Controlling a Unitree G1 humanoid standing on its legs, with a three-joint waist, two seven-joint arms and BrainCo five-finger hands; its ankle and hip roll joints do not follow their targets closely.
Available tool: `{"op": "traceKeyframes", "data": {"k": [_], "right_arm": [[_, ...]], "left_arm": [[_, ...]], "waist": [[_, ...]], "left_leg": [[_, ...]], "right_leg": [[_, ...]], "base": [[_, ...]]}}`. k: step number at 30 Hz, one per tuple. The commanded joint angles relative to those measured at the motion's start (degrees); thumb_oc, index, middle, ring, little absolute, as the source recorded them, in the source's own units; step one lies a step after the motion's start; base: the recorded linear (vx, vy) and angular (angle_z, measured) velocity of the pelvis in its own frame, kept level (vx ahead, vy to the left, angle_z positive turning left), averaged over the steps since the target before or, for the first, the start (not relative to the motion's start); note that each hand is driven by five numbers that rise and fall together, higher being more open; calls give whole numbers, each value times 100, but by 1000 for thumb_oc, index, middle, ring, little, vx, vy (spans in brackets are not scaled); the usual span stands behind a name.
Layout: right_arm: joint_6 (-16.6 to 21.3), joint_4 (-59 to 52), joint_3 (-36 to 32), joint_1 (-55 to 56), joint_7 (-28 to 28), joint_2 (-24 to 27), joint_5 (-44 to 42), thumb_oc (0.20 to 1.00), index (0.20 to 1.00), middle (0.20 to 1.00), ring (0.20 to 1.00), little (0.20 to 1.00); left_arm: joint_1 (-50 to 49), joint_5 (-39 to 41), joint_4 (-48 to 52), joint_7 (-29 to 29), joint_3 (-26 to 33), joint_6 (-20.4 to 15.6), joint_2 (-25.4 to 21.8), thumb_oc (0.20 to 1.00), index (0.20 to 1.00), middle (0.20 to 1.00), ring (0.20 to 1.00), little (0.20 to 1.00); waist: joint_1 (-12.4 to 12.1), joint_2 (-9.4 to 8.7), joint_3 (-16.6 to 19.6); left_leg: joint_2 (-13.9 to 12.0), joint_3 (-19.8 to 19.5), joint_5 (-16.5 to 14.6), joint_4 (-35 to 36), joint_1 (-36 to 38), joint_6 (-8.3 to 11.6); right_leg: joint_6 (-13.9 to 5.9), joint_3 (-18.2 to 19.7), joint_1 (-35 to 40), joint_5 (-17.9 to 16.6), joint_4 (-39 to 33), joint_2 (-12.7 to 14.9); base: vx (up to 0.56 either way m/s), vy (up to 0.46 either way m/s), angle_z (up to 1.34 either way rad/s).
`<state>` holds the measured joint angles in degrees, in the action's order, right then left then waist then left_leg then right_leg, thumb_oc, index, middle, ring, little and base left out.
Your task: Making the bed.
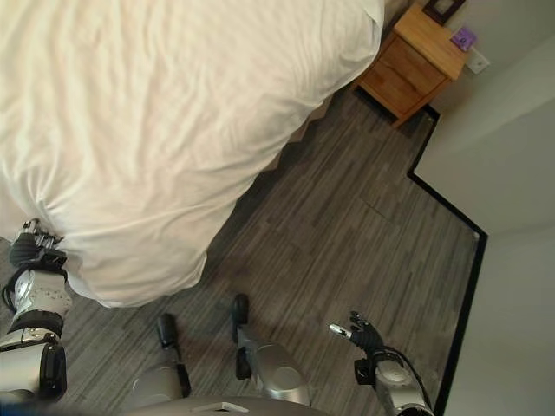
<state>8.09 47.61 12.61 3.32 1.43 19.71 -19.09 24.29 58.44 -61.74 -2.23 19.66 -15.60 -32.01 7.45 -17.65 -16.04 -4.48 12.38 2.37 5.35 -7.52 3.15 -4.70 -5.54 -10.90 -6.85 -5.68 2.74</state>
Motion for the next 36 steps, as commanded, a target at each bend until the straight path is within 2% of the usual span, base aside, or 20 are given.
{"op": "traceKeyframes", "data": {"k": [1, 5, 8, 9, 11, 12, 13, 15, 18, 19, 22, 24, 25, 27, 29, 30, 33, 34, 35, 36], "right_arm": [[182, -229, 161, -259, -180, -23, -300, 1000, 1000, 1000, 1000, 1000], [212, -333, 176, -180, -251, -89, -326, 1000, 1000, 1000, 1000, 1000], [227, -373, 124, -67, -322, -98, -305, 1000, 1000, 1000, 1000, 1000], [226, -372, 125, -66, -323, -95, -304, 1000, 1000, 1000, 1000, 1000], [218, -365, 59, 41, -336, -134, -244, 1000, 1000, 1000, 1000, 1000], [207, -351, 37, 76, -325, -141, -232, 1000, 1000, 1000, 1000, 1000], [207, -353, 37, 77, -325, -139, -231, 1000, 1000, 1000, 1000, 1000], [191, -185, -6, 187, -271, -139, -170, 1000, 1000, 1000, 1000, 1000], [156, -53, -31, 228, -202, -119, -61, 1000, 1000, 1000, 1000, 1000], [157, -51, -34, 236, -199, -108, -58, 1000, 1000, 1000, 1000, 1000], [91, 104, -151, 180, -143, -27, 79, 1000, 1000, 1000, 1000, 1000], [67, 139, -206, 157, -136, 7, 128, 1000, 1000, 1000, 1000, 1000], [44, 166, -241, 45, -116, 39, 188, 1000, 1000, 1000, 1000, 1000], [30, 212, -257, -49, -64, 85, 241, 1000, 1000, 1000, 1000, 1000], [22, 218, -262, -80, -52, 100, 263, 1000, 1000, 1000, 1000, 1000], [8, 152, -187, -150, -23, 138, 324, 1000, 1000, 1000, 1000, 1000], [-19, 151, -83, -295, -63, 202, 415, 1000, 1000, 1000, 1000, 1000], [-19, 152, -84, -297, -63, 200, 415, 1000, 1000, 1000, 1000, 1000], [-21, 151, -80, -376, -107, 238, 421, 1000, 1000, 1000, 1000, 1000], [-21, 151, -83, -375, -107, 237, 421, 1000, 1000, 1000, 1000, 1000]], "left_arm": [[12, 187, -396, -66, 101, -79, -99, 200, 200, 200, 200, 200], [-237, 224, -547, -232, 383, -117, -24, 200, 200, 200, 200, 200], [-320, 724, 111, -532, 729, -622, -9, 200, 200, 200, 200, 200], [-338, 717, 149, -558, 730, -632, 14, 200, 200, 200, 200, 200], [-596, 1107, 1661, -767, 1041, -1372, 168, 200, 200, 200, 200, 200], [-685, 1083, 2077, -882, 1112, -1584, 157, 200, 200, 200, 200, 200], [-697, 1057, 2114, -914, 1113, -1589, 177, 200, 200, 200, 200, 200], [-899, 715, 3355, -1174, 1298, -2133, 20, 200, 200, 200, 200, 200], [-1093, 526, 3944, -1153, 1367, -2238, 171, 200, 200, 200, 200, 200], [-1117, 501, 3986, -1174, 1370, -2235, 206, 200, 200, 200, 200, 200], [-1525, 9, 4830, -868, 743, -1811, 519, 200, 200, 200, 200, 200], [-1664, -139, 5215, -726, 508, -1703, 744, 200, 200, 200, 200, 200], [-1858, -216, 5352, -322, -54, -1322, 970, 200, 200, 200, 200, 200], [-1904, -362, 5206, 8, -630, -982, 1102, 200, 200, 200, 200, 200], [-1903, -300, 5033, 191, -773, -850, 1169, 200, 200, 200, 200, 200], [-1914, -278, 4939, 452, -1430, -558, 1391, 200, 200, 200, 200, 200], [-1720, -536, 4038, 713, -2248, -151, 1436, 200, 200, 200, 200, 200], [-1717, -535, 4036, 713, -2248, -152, 1434, 200, 200, 200, 200, 200], [-1702, -518, 4033, 888, -2682, 33, 1456, 200, 200, 200, 200, 200], [-1701, -518, 4033, 888, -2684, 33, 1456, 200, 200, 200, 200, 200]], "waist": [[-144, 27, 42], [-192, -2, 50], [-280, 105, 68], [-278, 109, 61], [-428, 247, 0], [-466, 293, -3], [-463, 285, -5], [-580, 426, -14], [-638, 528, 6], [-634, 541, 6], [-640, 730, 9], [-645, 778, 4], [-625, 829, -13], [-596, 881, -14], [-580, 889, -9], [-525, 881, 0], [-445, 875, 0], [-441, 872, 12], [-392, 867, 14], [-395, 868, 13]], "left_leg": [[-96, -231, 48, -35, -62, 136], [-92, -238, 31, -35, -40, 134], [-60, -261, 5, -35, 43, 126], [-61, -264, 3, -35, 54, 127], [-44, -311, -51, -35, 120, 133], [-36, -322, -54, -35, 135, 135], [-27, -321, -17, -35, 118, 132], [-6, -372, -50, -35, 169, 134], [23, -407, -13, -35, 187, 130], [23, -411, -15, -35, 196, 130], [71, -454, 4, -35, 239, 110], [85, -476, 8, -35, 248, 101], [104, -497, 22, -35, 259, 85], [111, -495, 22, -35, 288, 67], [109, -484, 21, -35, 295, 63], [111, -463, 19, -35, 306, 48], [91, -428, 16, -35, 317, 34], [95, -430, 27, -35, 297, 33], [92, -426, 35, -35, 276, 22], [91, -425, 34, -35, 277, 22]], "right_leg": [[-575, 77, -102, -352, 68, 260], [-557, 90, -81, -327, 68, 249], [-540, 86, -16, -288, 71, 271], [-540, 82, -4, -285, 71, 271], [-550, 29, 89, -240, 74, 292], [-549, 16, 111, -236, 72, 302], [-543, 16, 97, -264, 69, 311], [-541, -27, 182, -216, 70, 325], [-525, -74, 218, -216, 68, 367], [-525, -78, 229, -213, 68, 367], [-504, -100, 303, -200, 68, 405], [-498, -109, 321, -194, 68, 410], [-487, -106, 344, -204, 68, 425], [-478, -102, 368, -216, 68, 437], [-475, -97, 366, -218, 68, 437], [-467, -75, 360, -236, 68, 434], [-467, -32, 342, -257, 68, 418], [-467, -33, 323, -264, 68, 423], [-472, -14, 290, -281, 68, 413], [-472, -13, 291, -281, 68, 412]], "base": [[0, 0, 0], [11, 2, -1], [26, 7, -2], [36, 4, -1], [11, -1, 2], [-20, -12, 3], [3, -14, 5], [-2, -22, 8], [-18, -12, 10], [-1, 1, 7], [-21, 13, 9], [-32, 11, 16], [-52, 15, 12], [-26, 8, 3], [-14, 5, -2], [-31, 6, -3], [-13, 2, 0], [-24, 1, -5], [-18, -1, -9], [-26, 6, -8]]}}
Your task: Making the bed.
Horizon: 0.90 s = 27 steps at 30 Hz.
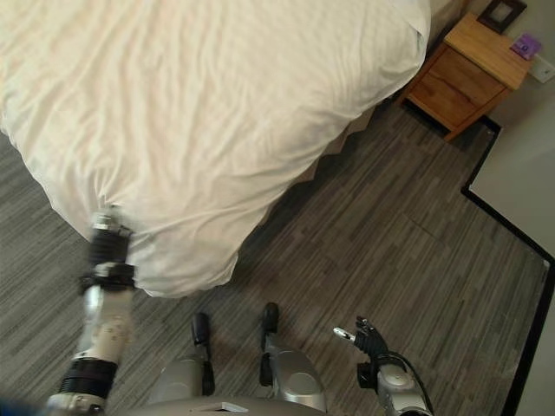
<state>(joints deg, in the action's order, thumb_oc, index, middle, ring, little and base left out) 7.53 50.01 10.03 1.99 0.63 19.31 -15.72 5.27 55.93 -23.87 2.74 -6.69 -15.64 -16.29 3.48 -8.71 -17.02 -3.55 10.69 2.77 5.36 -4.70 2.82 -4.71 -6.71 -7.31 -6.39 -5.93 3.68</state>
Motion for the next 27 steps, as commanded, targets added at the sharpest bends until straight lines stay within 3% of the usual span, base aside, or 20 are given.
{"op": "traceKeyframes", "data": {"k": [1, 8, 16, 23, 27], "right_arm": [[28, -52, 182, -298, -69, 276, 66, 1000, 1000, 1000, 1000, 1000], [9, -76, 218, -268, -58, 325, 118, 1000, 1000, 1000, 1000, 1000], [12, -63, 275, -278, 11, 369, 148, 1000, 1000, 1000, 1000, 1000], [10, -125, 400, -393, 84, 519, 130, 1000, 1000, 1000, 1000, 1000], [22, -231, 547, -382, 217, 583, 75, 1000, 1000, 1000, 1000, 1000]], "left_arm": [[229, -407, 209, 582, -476, 220, -171, 200, 200, 200, 200, 200], [210, -673, -9, 977, -1035, 557, -429, 200, 200, 200, 200, 200], [289, -750, -378, 1102, -984, 584, -578, 200, 200, 200, 200, 200], [954, -763, 82, 1265, -1306, 560, -1432, 200, 200, 200, 200, 200], [1400, -249, 893, 1655, -1733, 670, -2003, 200, 200, 200, 200, 200]], "waist": [[47, -25, 112], [123, -1, 134], [152, 23, 133], [177, 53, 119], [211, 87, 129]], "left_leg": [[-2, -244, -2, -36, -27, 42], [7, -186, -15, -36, -70, 28], [28, -168, -7, -36, -139, 30], [38, -188, 10, -36, -197, 51], [48, -184, 9, -36, -196, 68]], "right_leg": [[-475, 140, -97, -340, 93, 310], [-507, 184, -186, -379, 93, 318], [-533, 193, -261, -396, 93, 332], [-561, 167, -290, -415, 93, 341], [-582, 166, -291, -418, 93, 357]], "base": [[-11, 7, -8], [1, 7, -7], [0, 0, 0], [0, 0, 0], [8, 4, 0]]}}
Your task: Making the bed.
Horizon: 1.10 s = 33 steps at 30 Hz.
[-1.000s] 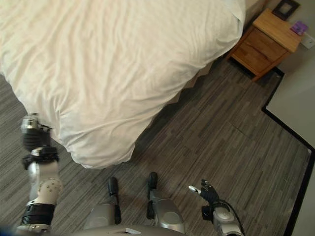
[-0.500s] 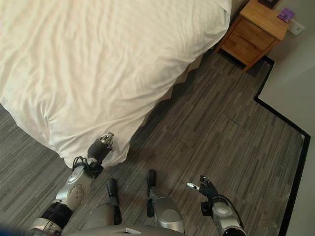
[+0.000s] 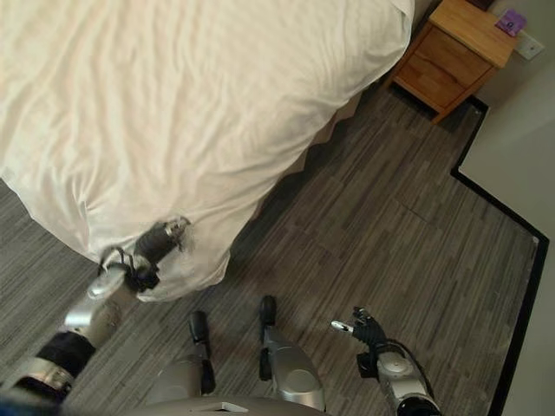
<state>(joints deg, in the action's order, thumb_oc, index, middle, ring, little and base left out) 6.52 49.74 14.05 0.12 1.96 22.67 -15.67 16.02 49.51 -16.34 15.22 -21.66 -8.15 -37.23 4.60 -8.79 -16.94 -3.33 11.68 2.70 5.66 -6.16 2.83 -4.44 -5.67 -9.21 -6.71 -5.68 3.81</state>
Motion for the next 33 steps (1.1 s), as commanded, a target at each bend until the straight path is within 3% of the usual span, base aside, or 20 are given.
{"op": "traceKeyframes", "data": {"k": [1, 11, 18, 24, 33], "right_arm": [[128, -238, 174, -180, 116, 248, 84, 1000, 1000, 1000, 1000, 1000], [141, -389, 290, -225, 146, 310, 121, 1000, 1000, 1000, 1000, 1000], [141, -265, 351, -416, 87, 336, 116, 1000, 1000, 1000, 1000, 1000], [173, -410, 306, -365, 50, 271, -3, 1000, 1000, 1000, 1000, 1000], [158, -398, 410, -497, -15, 244, 44, 1000, 1000, 1000, 1000, 1000]], "left_arm": [[380, 452, 234, 465, -313, -60, 67, 200, 200, 200, 200, 200], [759, 655, 192, 619, -809, 40, 503, 200, 200, 200, 200, 200], [1515, 454, -924, 47, -168, -322, 714, 200, 200, 200, 200, 200], [1778, 294, -1198, -578, 420, -639, 778, 200, 200, 200, 200, 200], [1639, -306, -2433, -798, 511, -465, 1119, 200, 200, 200, 200, 200]], "waist": [[108, 96, 131], [193, 105, 122], [251, -2, 62], [283, -58, 44], [340, -74, -9]], "left_leg": [[29, -283, 12, -66, -45, 69], [44, -268, -13, -66, -40, 59], [10, -259, 37, -66, -179, 82], [-12, -224, 55, -66, -289, 91], [-37, -172, 59, -66, -314, 89]], "right_leg": [[-611, 64, -95, -382, 68, 345], [-622, 82, -116, -358, 76, 351], [-629, 76, -248, -408, 68, 320], [-633, 110, -372, -428, 68, 299], [-612, 164, -426, -427, 68, 292]], "base": [[0, 0, 0], [2, 1, 0], [-2, -2, 0], [9, 6, -3], [1, 10, -3]]}}
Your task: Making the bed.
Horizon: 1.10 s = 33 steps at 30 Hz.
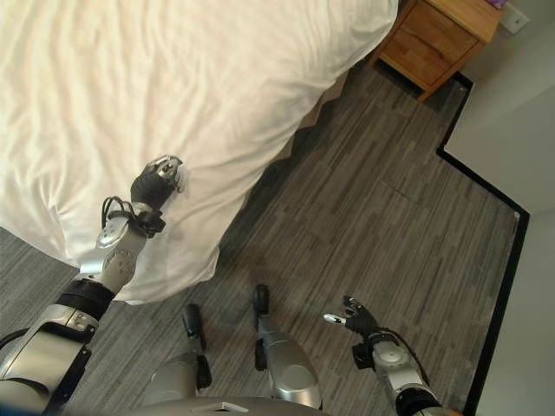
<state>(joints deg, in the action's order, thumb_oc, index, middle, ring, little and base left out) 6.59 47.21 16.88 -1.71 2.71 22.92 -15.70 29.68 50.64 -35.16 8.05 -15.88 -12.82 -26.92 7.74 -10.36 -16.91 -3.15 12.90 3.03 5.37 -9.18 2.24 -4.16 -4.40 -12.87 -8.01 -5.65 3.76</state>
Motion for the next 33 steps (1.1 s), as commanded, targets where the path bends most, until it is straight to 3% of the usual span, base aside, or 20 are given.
{"op": "traceKeyframes", "data": {"k": [1, 6, 8, 15, 33], "right_arm": [[160, -183, 145, -371, -103, 219, 13, 1000, 1000, 1000, 1000, 1000], [180, -171, 136, -489, -176, 152, -58, 1000, 1000, 1000, 1000, 1000], [162, -87, 139, -531, -220, 104, -8, 1000, 1000, 1000, 1000, 1000], [142, 14, 91, -384, -243, -47, 18, 1000, 1000, 1000, 1000, 1000], [190, -109, -198, 93, -264, -220, -171, 1000, 1000, 1000, 1000, 1000]], "left_arm": [[177, -698, -1176, -99, -48, 120, 232, 200, 200, 200, 200, 200], [-140, -1212, -2171, -55, 56, 283, 588, 200, 200, 200, 200, 200], [-469, -1786, -2700, 7, 31, 437, 826, 200, 200, 200, 200, 200], [-1150, -2025, -3160, -22, 362, 513, 1217, 200, 200, 200, 200, 200], [-2474, -2185, -3830, -182, 1573, 578, 1116, 200, 200, 200, 200, 200]], "waist": [[44, 55, -48], [65, 1, -63], [38, -24, -90], [-25, -76, -81], [-362, -12, -147]], "left_leg": [[-65, -268, 14, -37, 1, 145], [-80, -228, 27, -37, -37, 139], [-93, -187, 0, -37, -2, 129], [-107, -165, -6, -37, -2, 118], [-130, -307, 31, -37, 26, 145]], "right_leg": [[-635, 60, -67, -299, 65, 278], [-623, 104, -132, -320, 65, 260], [-608, 138, -127, -316, 65, 241], [-575, 161, -151, -307, 65, 227], [-530, -4, -19, -231, 65, 221]], "base": [[-7, 5, -6], [-2, 5, -5], [9, 3, -7], [10, -16, -6], [8, -25, 0]]}}
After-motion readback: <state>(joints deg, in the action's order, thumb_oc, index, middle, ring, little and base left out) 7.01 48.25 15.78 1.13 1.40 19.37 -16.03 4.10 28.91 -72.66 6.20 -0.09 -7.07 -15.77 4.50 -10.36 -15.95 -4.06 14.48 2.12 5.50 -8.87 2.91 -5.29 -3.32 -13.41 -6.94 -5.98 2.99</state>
